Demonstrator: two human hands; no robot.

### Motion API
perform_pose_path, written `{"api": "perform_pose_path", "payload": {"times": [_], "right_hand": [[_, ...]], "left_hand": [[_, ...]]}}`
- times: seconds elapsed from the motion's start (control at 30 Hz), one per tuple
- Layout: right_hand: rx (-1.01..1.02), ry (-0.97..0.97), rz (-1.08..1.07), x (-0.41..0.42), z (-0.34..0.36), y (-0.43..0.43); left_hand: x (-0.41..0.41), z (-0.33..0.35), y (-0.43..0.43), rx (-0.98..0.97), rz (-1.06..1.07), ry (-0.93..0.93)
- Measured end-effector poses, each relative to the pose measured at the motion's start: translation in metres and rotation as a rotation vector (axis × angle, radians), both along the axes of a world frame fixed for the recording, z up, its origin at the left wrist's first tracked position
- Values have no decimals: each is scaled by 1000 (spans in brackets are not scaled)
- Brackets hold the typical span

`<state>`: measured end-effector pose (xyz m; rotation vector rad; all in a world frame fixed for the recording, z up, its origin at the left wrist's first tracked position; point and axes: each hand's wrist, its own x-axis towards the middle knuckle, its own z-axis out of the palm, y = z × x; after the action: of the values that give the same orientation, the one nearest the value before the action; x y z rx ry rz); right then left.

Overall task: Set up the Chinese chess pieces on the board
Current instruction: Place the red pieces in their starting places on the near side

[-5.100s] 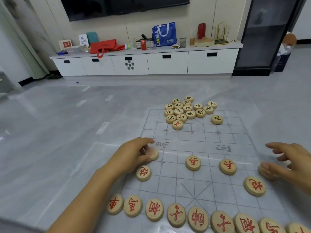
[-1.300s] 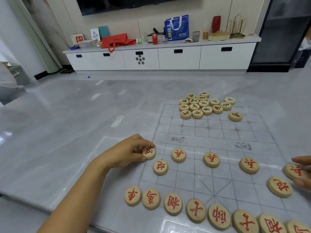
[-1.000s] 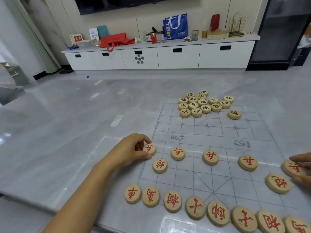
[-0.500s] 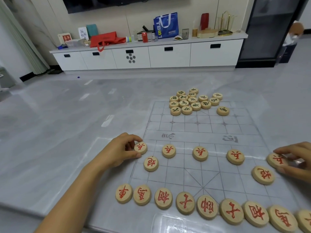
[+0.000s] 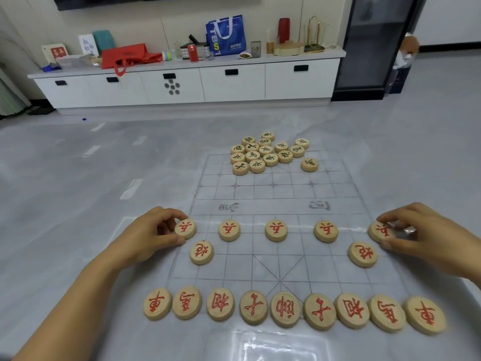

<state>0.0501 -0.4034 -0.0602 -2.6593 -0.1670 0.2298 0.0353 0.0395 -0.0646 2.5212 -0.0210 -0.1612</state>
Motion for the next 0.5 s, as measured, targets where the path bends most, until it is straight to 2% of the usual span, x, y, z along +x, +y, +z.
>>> {"api": "perform_pose_path", "payload": {"times": [0.5], "right_hand": [[-44,23,-38,-4,3,2]], "left_hand": [[0,1,-1,-20,33,33]]}}
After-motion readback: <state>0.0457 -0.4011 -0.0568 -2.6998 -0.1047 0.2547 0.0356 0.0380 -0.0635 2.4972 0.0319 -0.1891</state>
